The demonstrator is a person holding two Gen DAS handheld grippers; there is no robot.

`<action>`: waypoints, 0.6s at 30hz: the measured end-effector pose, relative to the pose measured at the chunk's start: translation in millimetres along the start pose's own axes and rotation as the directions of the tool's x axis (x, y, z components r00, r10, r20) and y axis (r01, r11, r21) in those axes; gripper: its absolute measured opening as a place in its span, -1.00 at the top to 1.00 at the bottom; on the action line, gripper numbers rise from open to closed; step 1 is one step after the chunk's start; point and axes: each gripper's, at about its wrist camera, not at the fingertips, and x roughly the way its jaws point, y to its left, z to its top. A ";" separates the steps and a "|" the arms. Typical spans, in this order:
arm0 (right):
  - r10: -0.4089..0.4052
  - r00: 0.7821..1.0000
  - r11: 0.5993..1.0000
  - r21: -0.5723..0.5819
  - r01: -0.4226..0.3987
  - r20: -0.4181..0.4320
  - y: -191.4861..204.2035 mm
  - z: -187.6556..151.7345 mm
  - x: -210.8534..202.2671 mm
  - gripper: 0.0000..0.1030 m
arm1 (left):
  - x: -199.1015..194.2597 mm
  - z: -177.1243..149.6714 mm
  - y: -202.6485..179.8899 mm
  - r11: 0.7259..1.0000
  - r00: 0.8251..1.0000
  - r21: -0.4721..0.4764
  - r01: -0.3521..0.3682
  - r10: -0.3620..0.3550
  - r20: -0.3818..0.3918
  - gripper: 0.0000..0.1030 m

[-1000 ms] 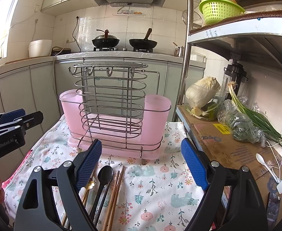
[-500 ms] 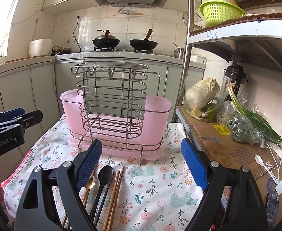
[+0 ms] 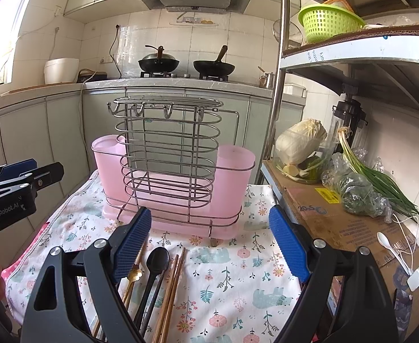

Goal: Organize utensils

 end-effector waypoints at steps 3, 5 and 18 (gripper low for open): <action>0.001 1.000 1.000 0.000 -0.001 0.001 0.0 0.2 -0.1 -0.65 | -0.1 0.1 0.0 1.000 1.000 -0.001 -0.001 0.001 0.000 -0.16; 0.000 1.000 1.000 -0.001 0.000 0.002 0.2 0.6 -0.7 -0.65 | -0.9 0.4 0.6 1.000 1.000 -0.006 -0.004 0.004 0.001 -0.16; -0.001 1.000 1.000 -0.002 0.001 0.004 0.7 1.2 -1.8 -0.65 | -5.2 1.0 -0.4 1.000 1.000 -0.003 -0.005 0.005 0.016 -0.24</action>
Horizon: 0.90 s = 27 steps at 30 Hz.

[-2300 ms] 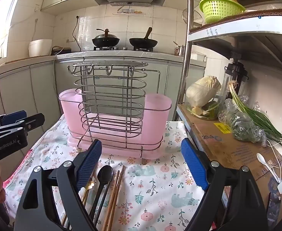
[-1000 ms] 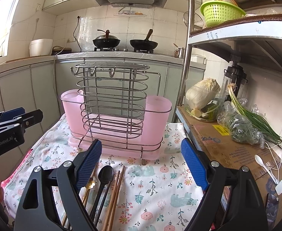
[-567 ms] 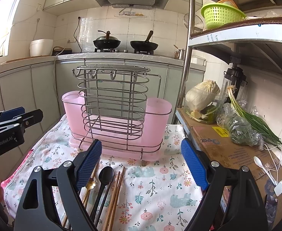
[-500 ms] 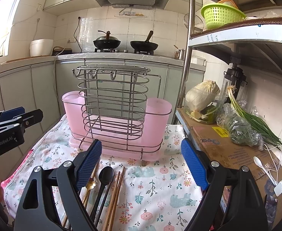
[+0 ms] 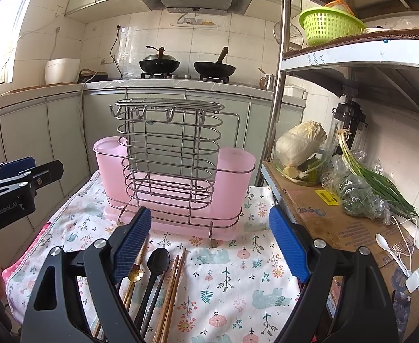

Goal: Organize utensils

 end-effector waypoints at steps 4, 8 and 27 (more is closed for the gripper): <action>0.001 1.000 1.000 -0.001 -0.001 0.000 0.2 0.1 0.0 -0.65 | -0.6 -0.2 0.1 1.000 1.000 0.001 0.001 -0.001 0.000 -0.24; 0.004 1.000 1.000 -0.007 -0.004 -0.007 1.6 0.3 -0.7 -0.65 | -0.8 -0.2 0.1 1.000 1.000 0.001 0.002 -0.002 0.000 -0.25; 0.052 0.992 0.998 0.040 -0.048 -0.114 -8.7 -10.8 14.2 -0.65 | 12.6 -7.6 8.6 1.000 0.997 0.002 0.031 -0.030 -0.069 -0.27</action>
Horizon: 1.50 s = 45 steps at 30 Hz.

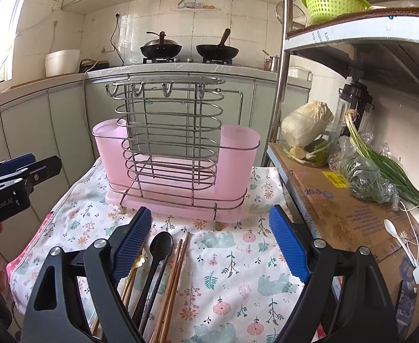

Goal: Organize utensils

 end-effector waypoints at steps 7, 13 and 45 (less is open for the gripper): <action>0.069 0.993 0.996 0.056 -0.063 -0.100 -10.1 -9.3 15.0 -0.65 | 18.7 -10.1 15.7 0.996 0.989 -0.050 0.069 -0.074 -0.126 -0.26; 0.144 0.971 0.984 0.130 -0.120 -0.194 -18.1 -21.1 30.7 -0.64 | 37.8 -24.1 25.5 0.988 0.963 -0.103 0.114 -0.136 -0.233 -0.21; 0.396 0.834 0.886 0.397 -0.238 -0.385 -50.1 -48.1 88.8 0.03 | 115.2 -74.4 7.4 0.927 0.728 -0.206 0.313 -0.374 -0.574 0.95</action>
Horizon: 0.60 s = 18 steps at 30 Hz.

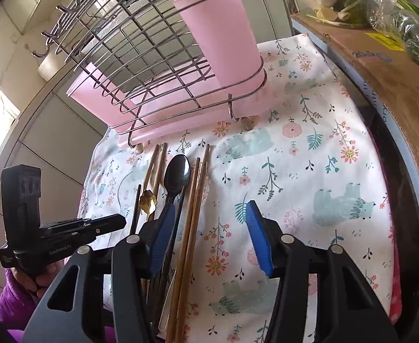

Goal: Organize utensils
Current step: 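Grasp a clear plastic spoon with the left tool while the right tool grasps a wooden chopstick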

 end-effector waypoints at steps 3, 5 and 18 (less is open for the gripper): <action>0.041 0.998 0.998 0.041 -0.039 -0.044 -4.3 2.9 9.9 0.12 | -11.3 1.3 12.0 0.999 0.999 -0.029 -0.039 0.040 0.033 0.95; 0.072 0.994 0.995 0.081 -0.066 -0.079 -8.9 5.0 18.6 0.13 | -15.7 1.3 18.5 0.996 0.996 -0.032 -0.079 0.080 0.046 0.95; 0.316 0.927 0.915 0.322 -0.241 -0.203 -38.9 6.1 66.3 0.87 | 2.8 6.4 40.2 0.992 0.994 -0.075 -0.105 0.102 -0.040 0.95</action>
